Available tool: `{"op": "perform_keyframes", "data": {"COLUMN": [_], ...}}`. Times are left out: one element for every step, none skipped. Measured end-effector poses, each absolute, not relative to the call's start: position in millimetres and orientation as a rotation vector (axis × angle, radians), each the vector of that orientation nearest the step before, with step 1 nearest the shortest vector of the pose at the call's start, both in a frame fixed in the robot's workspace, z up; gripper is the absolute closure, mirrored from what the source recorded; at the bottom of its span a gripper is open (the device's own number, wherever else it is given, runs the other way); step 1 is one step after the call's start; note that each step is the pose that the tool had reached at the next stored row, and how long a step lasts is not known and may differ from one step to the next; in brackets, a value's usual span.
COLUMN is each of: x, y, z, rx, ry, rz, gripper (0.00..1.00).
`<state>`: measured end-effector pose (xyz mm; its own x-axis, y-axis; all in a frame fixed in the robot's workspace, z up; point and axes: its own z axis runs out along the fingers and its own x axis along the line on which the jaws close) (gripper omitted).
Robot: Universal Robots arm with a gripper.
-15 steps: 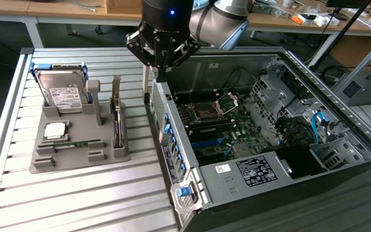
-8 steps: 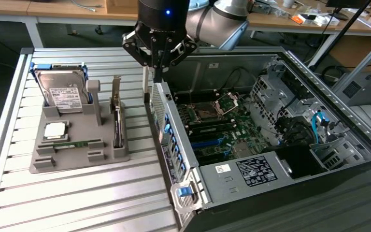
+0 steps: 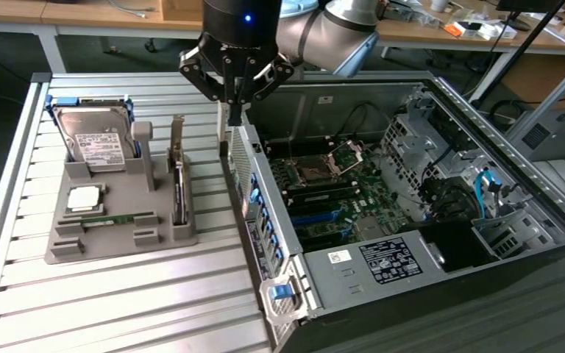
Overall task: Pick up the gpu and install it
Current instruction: 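Reach for the gpu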
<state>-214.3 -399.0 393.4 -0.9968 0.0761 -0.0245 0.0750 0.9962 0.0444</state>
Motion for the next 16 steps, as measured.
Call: {"op": "perform_keyframes", "data": {"x": [-215.1, -215.7, -216.4, -217.1, -217.7, -218.4, -219.0, -219.6, -220.3, -220.9, -222.0, -222.9, -223.5, -224.4, -225.0, -225.8], "y": [-398.9, -399.0, -398.9, -398.9, -398.9, -398.9, -398.9, -398.9, -398.9, -398.9, -398.9, -398.9, -398.9, -398.9, -398.9, -398.9], "z": [393.5, 393.4, 393.4, 393.4, 393.4, 393.4, 393.4, 393.4, 393.5, 393.4, 393.4, 393.5, 393.4, 393.4, 393.4, 393.4], "rx": [0.118, 0.118, 0.118, 0.118, 0.118, 0.118, 0.118, 0.118, 0.118, 0.118, 0.118, 0.118, 0.118, 0.118, 0.118, 0.118], "ry": [3.113, 3.112, 3.112, 3.112, 3.112, 3.112, 3.112, 3.112, 3.113, 3.112, 3.113, 3.112, 3.112, 3.112, 3.112, 3.112], "rz": [0.068, 0.068, 0.068, 0.068, 0.068, 0.068, 0.068, 0.068, 0.068, 0.068, 0.068, 0.068, 0.068, 0.068, 0.068, 0.068], "gripper": [0.89, 0.89, 0.89, 0.89, 0.89, 0.89, 0.89, 0.89, 0.89, 0.89, 0.89, 0.89, 0.89, 0.89, 0.89, 0.89]}}
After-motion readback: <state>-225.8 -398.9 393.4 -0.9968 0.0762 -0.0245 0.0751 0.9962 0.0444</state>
